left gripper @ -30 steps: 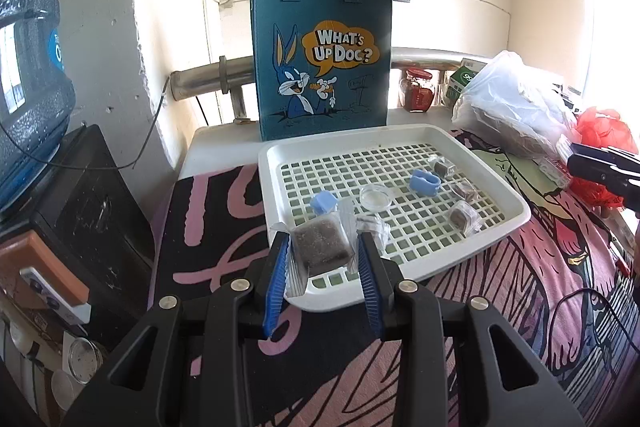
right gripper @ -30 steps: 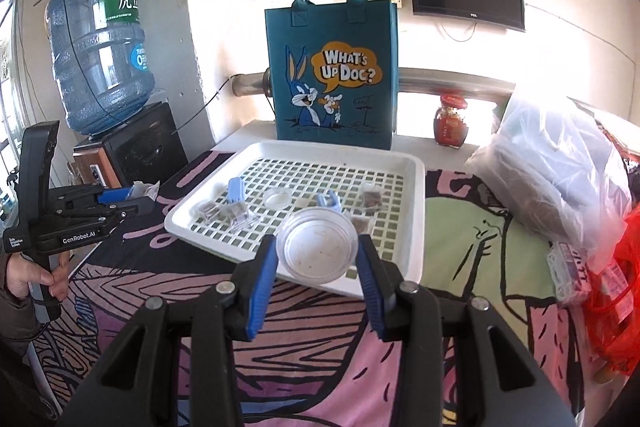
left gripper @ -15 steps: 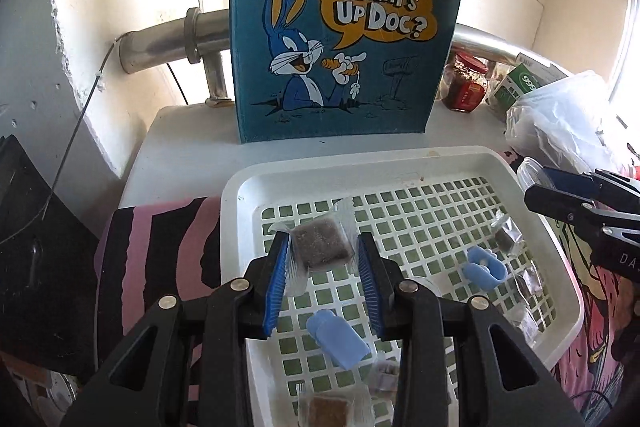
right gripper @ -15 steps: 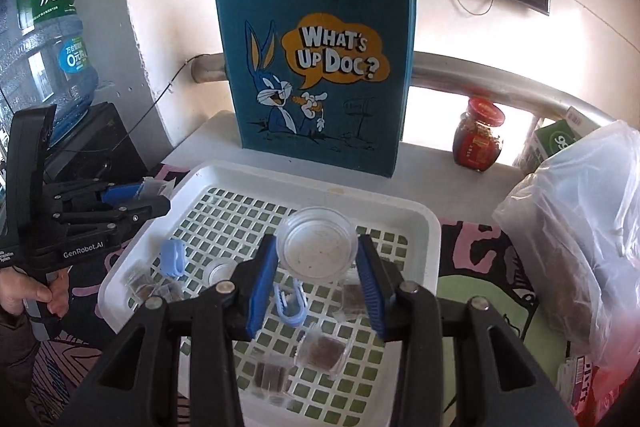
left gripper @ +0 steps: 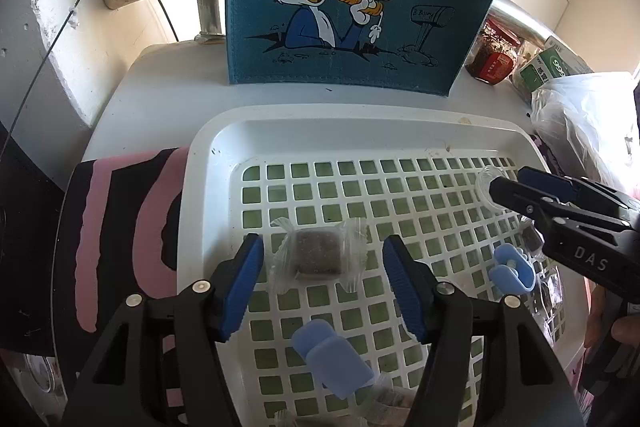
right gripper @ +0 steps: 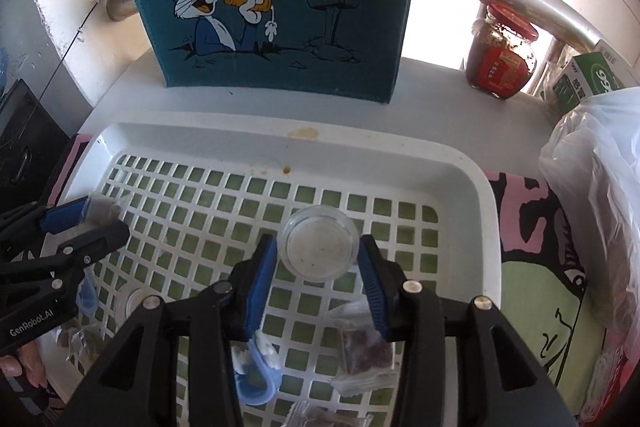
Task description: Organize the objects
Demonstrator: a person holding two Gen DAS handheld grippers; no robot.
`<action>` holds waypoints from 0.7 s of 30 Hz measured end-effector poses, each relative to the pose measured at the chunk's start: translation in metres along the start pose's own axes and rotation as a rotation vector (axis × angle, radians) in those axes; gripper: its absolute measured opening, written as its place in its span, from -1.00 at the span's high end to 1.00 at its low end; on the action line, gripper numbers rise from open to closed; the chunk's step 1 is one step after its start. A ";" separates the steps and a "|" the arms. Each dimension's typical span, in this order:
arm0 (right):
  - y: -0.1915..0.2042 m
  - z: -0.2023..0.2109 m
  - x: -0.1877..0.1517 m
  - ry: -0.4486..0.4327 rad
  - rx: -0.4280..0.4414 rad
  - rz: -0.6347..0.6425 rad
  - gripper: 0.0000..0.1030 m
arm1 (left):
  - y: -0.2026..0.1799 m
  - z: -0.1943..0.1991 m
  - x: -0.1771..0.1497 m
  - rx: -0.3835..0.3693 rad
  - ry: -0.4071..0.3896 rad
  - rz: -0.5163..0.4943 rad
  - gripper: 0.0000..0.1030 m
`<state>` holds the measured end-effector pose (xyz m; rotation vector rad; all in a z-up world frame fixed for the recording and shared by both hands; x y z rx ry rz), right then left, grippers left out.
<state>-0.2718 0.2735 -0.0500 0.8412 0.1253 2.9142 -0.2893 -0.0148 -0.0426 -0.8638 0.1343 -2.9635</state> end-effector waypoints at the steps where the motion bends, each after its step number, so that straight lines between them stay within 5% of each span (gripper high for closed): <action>1: 0.000 0.012 0.003 -0.042 0.014 -0.018 0.07 | 0.001 0.007 0.000 -0.006 -0.019 0.004 -0.45; 4: 0.009 0.061 0.011 -0.178 0.071 -0.029 -0.06 | 0.003 0.041 0.002 -0.065 -0.100 0.023 -0.79; 8: 0.024 0.137 -0.003 -0.331 0.129 0.026 -0.14 | 0.004 0.101 -0.009 -0.150 -0.250 0.039 -0.98; 16: 0.051 0.236 -0.074 -0.536 0.197 0.089 -0.48 | 0.006 0.205 -0.077 -0.177 -0.608 -0.036 -1.00; 21: 0.061 0.239 -0.113 -0.541 0.219 0.073 -0.48 | -0.010 0.215 -0.110 -0.161 -0.579 -0.065 -1.00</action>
Point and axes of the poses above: each gripper's, at about its wrist camera, not at the fingertips, and z roughly against the way its jaws point, y to its left, x to its top, the point moved 9 cm from there along -z, roughly the way its jaws point, and after that the axes turned 3 degrees about x, right-handed, at the moved point
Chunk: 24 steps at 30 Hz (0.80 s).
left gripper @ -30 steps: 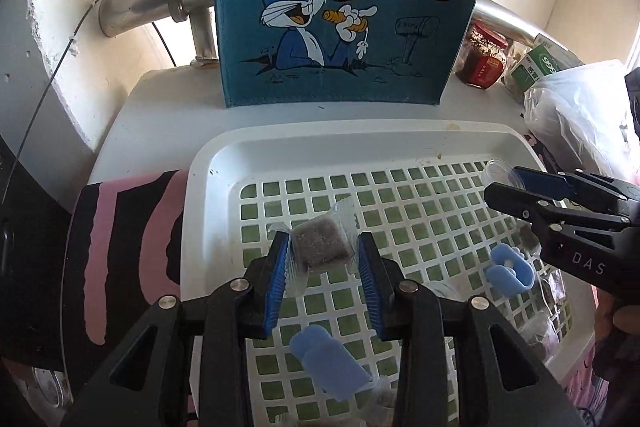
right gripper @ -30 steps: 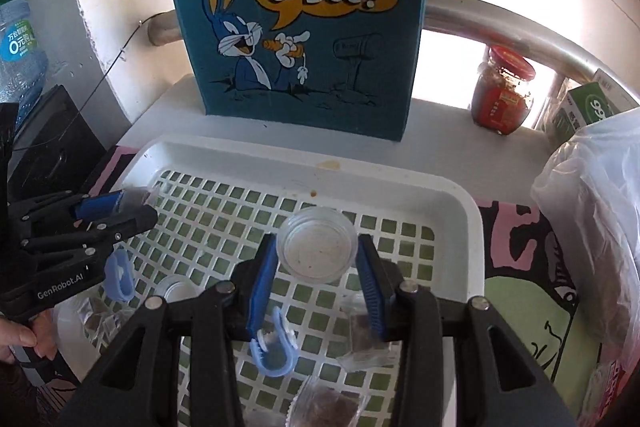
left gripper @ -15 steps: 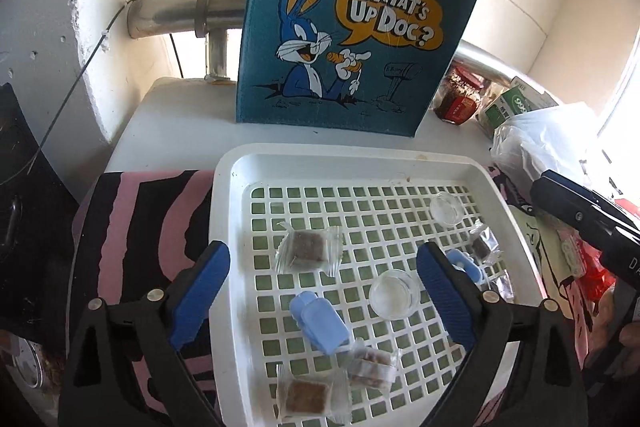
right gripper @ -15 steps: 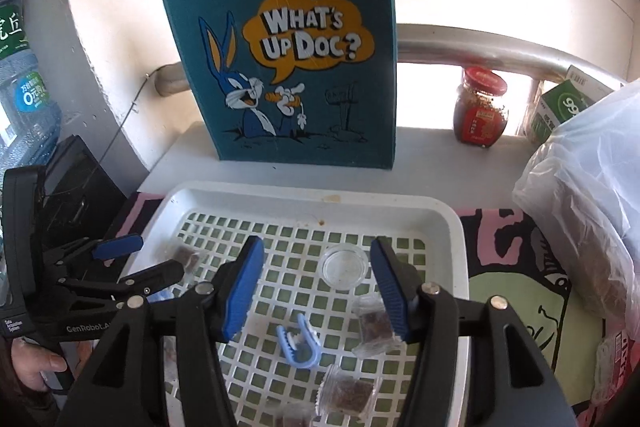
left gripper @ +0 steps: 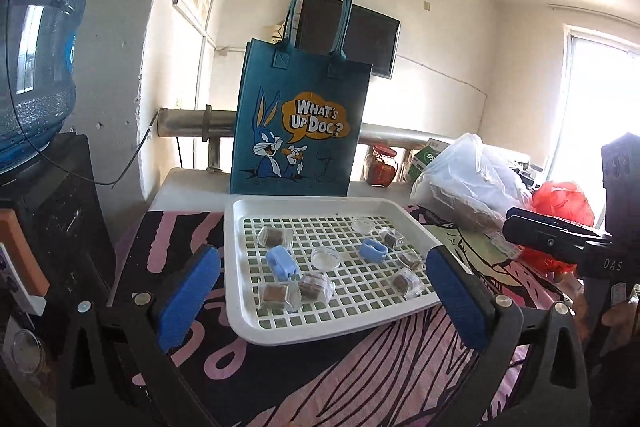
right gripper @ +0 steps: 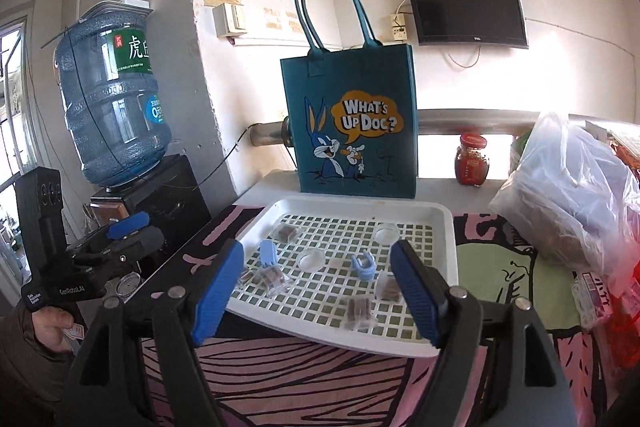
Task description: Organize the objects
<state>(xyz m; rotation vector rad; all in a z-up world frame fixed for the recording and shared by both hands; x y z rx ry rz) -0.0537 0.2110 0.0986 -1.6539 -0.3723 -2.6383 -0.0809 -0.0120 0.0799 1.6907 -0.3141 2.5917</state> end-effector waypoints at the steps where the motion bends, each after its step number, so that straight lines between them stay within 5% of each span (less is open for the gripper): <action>1: 0.003 0.003 -0.007 0.009 0.005 -0.003 -0.48 | -0.003 0.002 -0.004 0.003 0.006 -0.004 -1.00; 14: 0.012 0.001 -0.063 0.057 -0.083 0.085 -0.48 | -0.004 -0.012 -0.074 0.073 0.158 -0.042 -1.00; 24: 0.005 -0.009 -0.082 0.078 -0.128 0.118 -0.48 | -0.007 -0.016 -0.085 0.108 0.191 -0.077 -1.00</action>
Point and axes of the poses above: each gripper's, at about its wrist camera, not at the fingertips, and z roughly against the way its jaws point, y to its left, x to its top, the point moved 9 cm from there along -z, roughly the way its jaws point, and after that the axes turned 3 degrees about x, right-handed, at the moved point
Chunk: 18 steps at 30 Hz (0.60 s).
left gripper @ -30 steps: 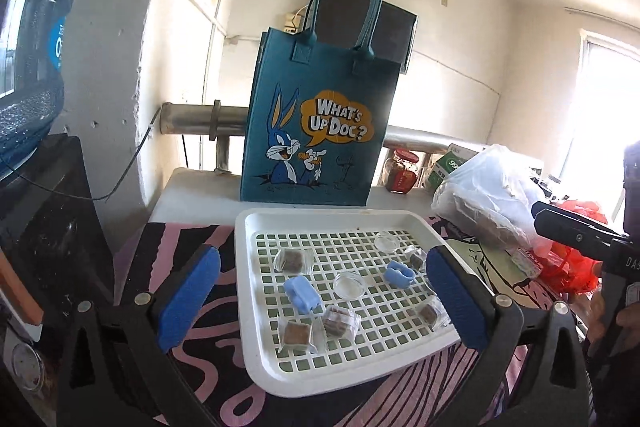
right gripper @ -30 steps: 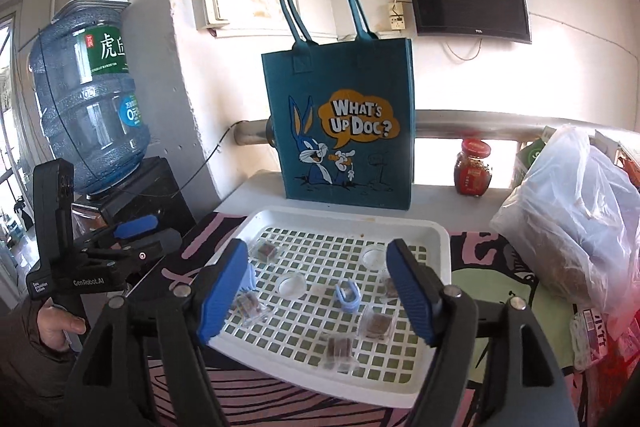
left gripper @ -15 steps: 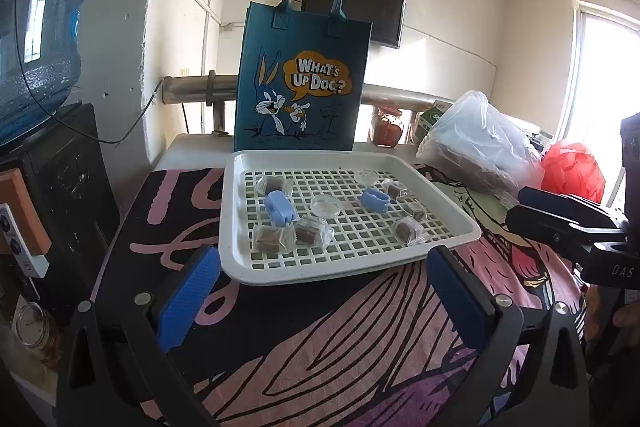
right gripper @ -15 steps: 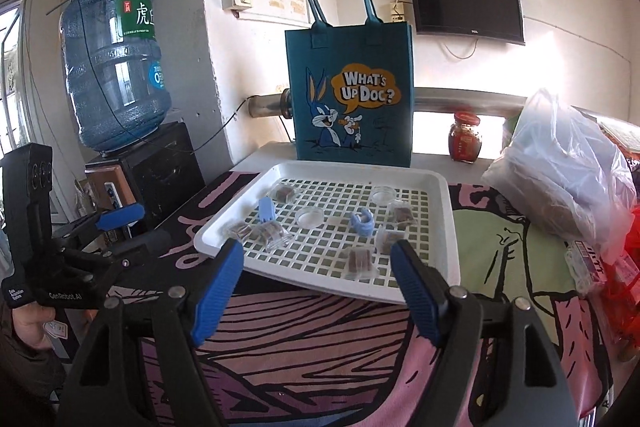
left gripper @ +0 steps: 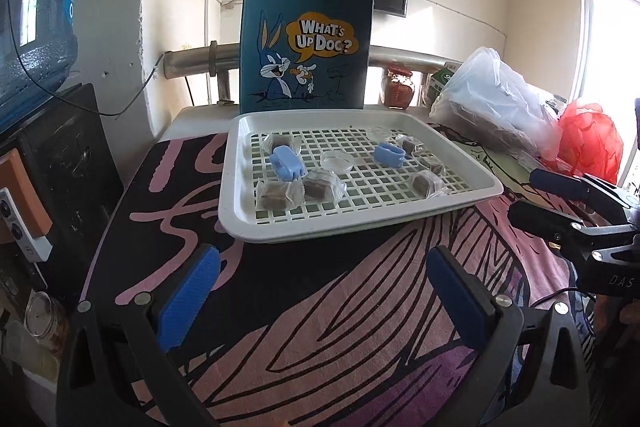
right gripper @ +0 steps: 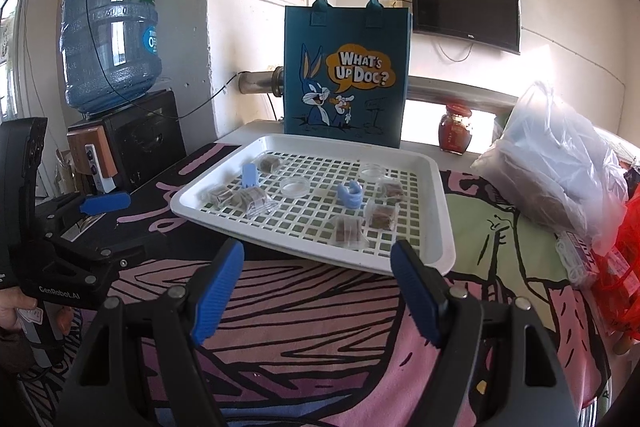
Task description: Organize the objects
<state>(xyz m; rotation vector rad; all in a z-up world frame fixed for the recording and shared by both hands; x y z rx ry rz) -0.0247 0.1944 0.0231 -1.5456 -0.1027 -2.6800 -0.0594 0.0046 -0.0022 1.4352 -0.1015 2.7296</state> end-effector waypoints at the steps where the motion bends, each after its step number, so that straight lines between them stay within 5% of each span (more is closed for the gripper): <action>1: 0.000 -0.004 -0.004 0.013 0.001 0.000 -0.48 | -0.001 -0.002 -0.001 0.004 0.011 -0.008 -1.00; 18: -0.001 -0.038 -0.040 0.189 -0.040 0.019 -0.48 | -0.027 -0.017 -0.015 0.014 0.100 -0.132 -1.00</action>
Point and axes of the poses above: each gripper's, at about its wrist camera, not at the fingertips, and z roughly against the way its jaws point, y to its left, x to its top, the point moved 9 cm from there along -z, roughly the way its jaws point, and after that the axes turned 3 degrees about x, right-handed, at the moved point
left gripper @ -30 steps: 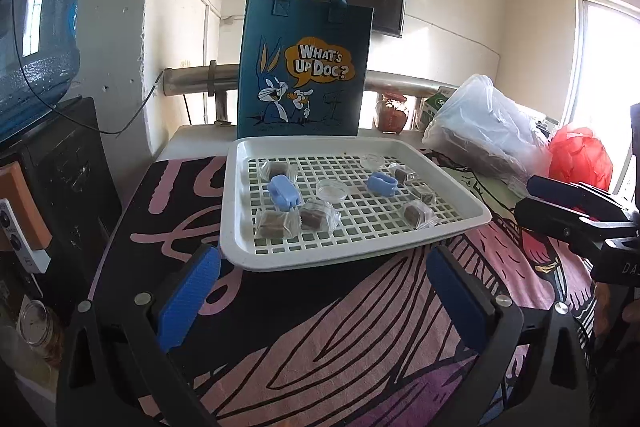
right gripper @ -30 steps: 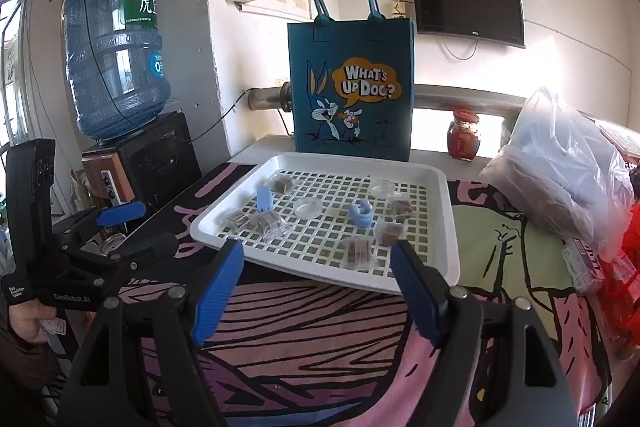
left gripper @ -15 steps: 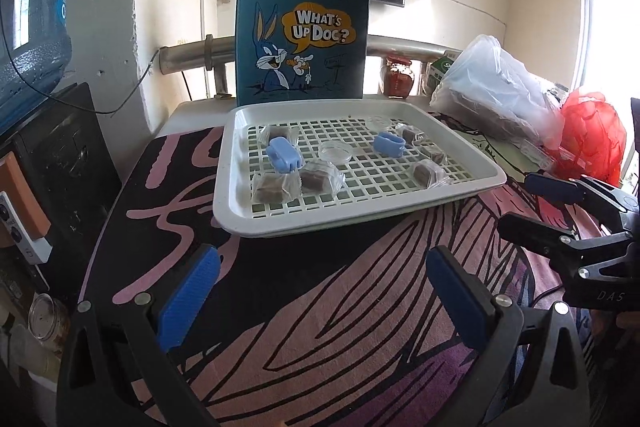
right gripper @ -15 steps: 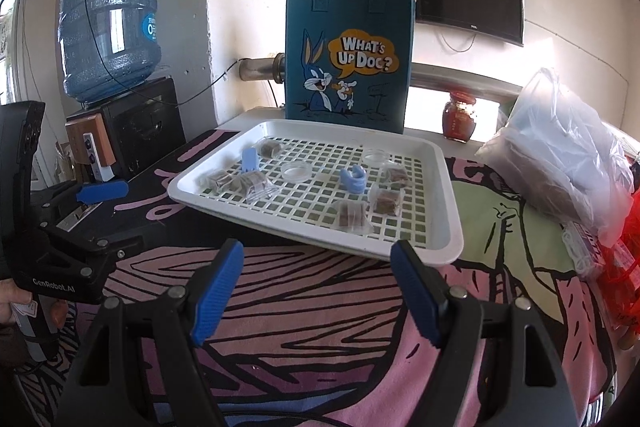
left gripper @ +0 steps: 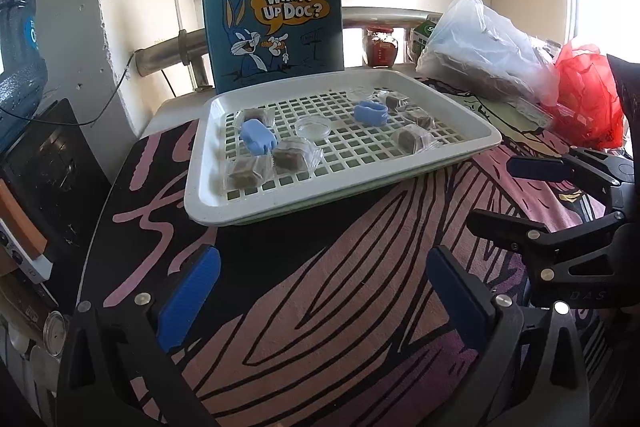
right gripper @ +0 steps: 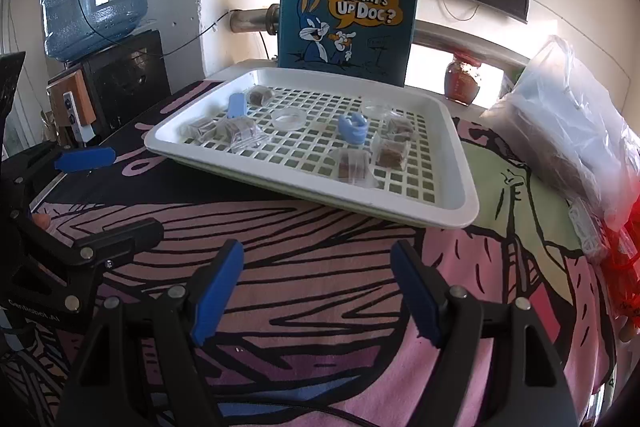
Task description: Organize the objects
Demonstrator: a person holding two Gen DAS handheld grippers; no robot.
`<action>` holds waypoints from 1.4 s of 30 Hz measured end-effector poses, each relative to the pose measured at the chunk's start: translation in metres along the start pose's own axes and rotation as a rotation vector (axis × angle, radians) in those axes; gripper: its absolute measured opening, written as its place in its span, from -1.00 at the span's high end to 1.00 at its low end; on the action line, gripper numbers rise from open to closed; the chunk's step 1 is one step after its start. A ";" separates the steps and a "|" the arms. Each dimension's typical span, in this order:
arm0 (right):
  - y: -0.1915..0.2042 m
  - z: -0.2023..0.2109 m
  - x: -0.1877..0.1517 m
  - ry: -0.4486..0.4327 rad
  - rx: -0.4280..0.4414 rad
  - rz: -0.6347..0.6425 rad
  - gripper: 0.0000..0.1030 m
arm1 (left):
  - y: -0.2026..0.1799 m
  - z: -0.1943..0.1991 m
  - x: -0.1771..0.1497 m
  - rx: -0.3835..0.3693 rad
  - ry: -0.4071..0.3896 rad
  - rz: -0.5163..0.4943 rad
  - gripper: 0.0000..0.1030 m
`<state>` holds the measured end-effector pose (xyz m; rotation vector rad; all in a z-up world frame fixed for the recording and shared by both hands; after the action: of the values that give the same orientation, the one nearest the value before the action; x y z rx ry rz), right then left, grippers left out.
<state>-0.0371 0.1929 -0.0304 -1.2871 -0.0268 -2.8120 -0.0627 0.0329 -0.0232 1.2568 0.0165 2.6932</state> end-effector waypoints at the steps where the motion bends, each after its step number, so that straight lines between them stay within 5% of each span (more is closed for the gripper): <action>1: 0.000 -0.001 -0.001 0.008 0.000 -0.001 -0.48 | 0.000 -0.001 -0.001 -0.002 0.007 0.003 -1.00; 42: -0.005 -0.025 -0.022 0.173 -0.006 -0.050 -0.48 | 0.004 -0.028 -0.028 -0.039 0.204 0.045 -1.00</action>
<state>-0.0413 0.1979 -0.0635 -1.0540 -0.0440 -2.9573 -0.0671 0.0261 -0.0625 0.9792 -0.0386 2.8341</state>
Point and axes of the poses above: each gripper's, at about its wrist camera, not at the fingertips, and z roughly against the way its jaws point, y to its left, x to its top, the point moved 9 cm from there along -z, roughly the way its jaws point, and after that the axes turned 3 degrees about x, right-handed, at the moved point
